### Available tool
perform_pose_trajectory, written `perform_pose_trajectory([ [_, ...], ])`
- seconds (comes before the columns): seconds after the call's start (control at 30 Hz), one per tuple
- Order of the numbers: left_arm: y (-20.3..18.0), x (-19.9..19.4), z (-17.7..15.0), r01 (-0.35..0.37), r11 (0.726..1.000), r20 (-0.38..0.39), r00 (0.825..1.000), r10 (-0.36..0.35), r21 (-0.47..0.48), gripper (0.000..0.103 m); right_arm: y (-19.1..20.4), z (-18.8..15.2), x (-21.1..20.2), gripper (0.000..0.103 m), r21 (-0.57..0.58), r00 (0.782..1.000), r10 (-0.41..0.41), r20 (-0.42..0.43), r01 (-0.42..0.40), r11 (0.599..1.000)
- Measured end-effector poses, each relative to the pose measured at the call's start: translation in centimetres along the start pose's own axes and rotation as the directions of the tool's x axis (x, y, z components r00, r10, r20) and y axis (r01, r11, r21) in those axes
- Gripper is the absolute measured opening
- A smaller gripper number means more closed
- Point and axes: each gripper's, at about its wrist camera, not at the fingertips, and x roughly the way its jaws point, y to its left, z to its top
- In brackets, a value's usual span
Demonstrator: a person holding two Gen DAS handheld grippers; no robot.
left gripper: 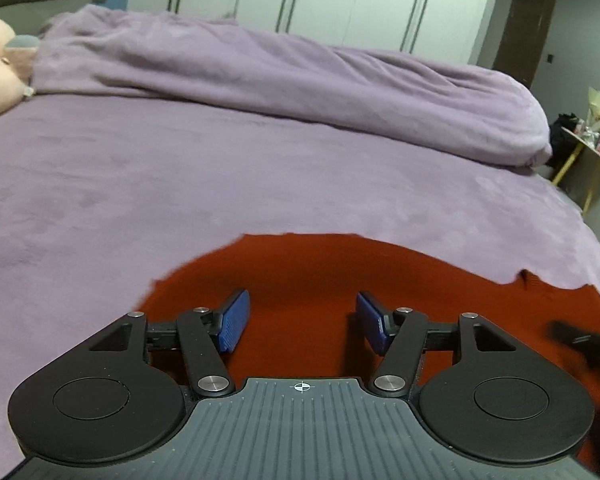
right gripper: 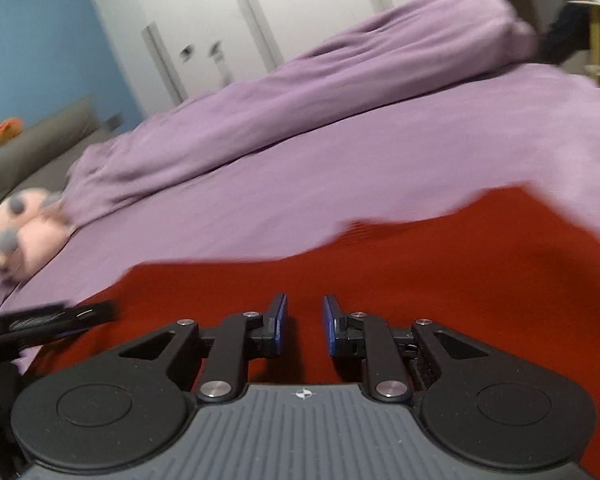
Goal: Fold small clothes
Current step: 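Lift the hem with both grippers and fold it over toward the collar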
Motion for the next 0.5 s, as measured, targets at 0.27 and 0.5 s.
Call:
perform_pose_trajectory([
  [0.27, 1.8, -0.7, -0.1, -0.023, 0.999, 0.004, 1.0, 0.023, -0.025, 0.067, -6.3, 0.9, -3.3, 0.018, 0.029, 0.966, -0.251, 0.069, 0.25, 0.968],
  [0.5, 2.0, -1.9, 0.0, -0.09, 0.996, -0.028, 0.996, 0.09, 0.011, 0.074, -1.6, 0.8, -2.7, 0.032, -0.198, 0.926, -0.375, 0.053, 0.378, 0.904],
])
